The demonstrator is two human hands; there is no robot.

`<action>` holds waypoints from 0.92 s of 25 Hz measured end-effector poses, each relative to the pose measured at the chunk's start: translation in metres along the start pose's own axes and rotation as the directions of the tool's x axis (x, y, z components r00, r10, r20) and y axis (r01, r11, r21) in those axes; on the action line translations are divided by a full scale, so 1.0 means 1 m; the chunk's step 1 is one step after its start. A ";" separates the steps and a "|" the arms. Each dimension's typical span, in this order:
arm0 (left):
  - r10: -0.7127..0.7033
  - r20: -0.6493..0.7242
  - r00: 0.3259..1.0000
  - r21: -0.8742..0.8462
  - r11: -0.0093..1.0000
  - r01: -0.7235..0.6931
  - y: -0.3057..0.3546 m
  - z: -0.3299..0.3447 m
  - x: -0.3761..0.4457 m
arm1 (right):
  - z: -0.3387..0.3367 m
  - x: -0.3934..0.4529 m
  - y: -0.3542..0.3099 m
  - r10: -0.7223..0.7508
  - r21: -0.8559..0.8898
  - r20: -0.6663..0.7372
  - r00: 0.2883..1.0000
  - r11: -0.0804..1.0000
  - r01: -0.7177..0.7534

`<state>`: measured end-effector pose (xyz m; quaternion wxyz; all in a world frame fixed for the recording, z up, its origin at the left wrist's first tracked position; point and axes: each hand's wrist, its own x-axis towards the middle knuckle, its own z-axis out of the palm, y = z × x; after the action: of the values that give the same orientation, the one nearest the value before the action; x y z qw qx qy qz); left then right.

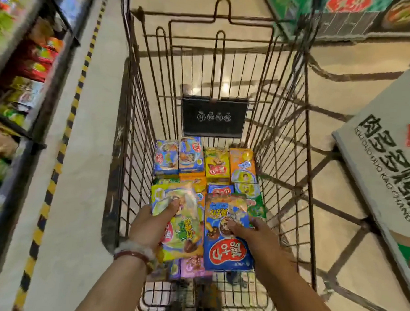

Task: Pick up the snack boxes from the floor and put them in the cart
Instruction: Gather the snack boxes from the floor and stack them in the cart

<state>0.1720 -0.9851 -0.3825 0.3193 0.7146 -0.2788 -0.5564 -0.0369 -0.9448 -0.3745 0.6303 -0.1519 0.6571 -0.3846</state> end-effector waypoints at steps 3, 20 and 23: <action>0.017 -0.143 0.990 0.073 0.997 -0.006 -0.011 0.017 0.051 | 0.020 0.069 0.016 0.037 -0.020 -0.022 0.999 0.999 -0.037; 0.581 -0.074 0.810 0.804 0.516 -0.296 -0.071 0.046 0.167 | 0.083 0.202 0.094 -0.721 -0.925 0.099 0.686 0.187 0.330; 0.594 0.054 0.803 0.850 0.394 -0.349 -0.076 0.045 0.166 | 0.097 0.210 0.091 -0.737 -0.903 0.305 0.603 -0.022 0.430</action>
<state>0.1684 -1.0680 -0.5508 0.1227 0.7322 -0.6544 -0.1437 0.0475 -1.0587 -0.5785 0.0943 -0.6943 0.6918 -0.1747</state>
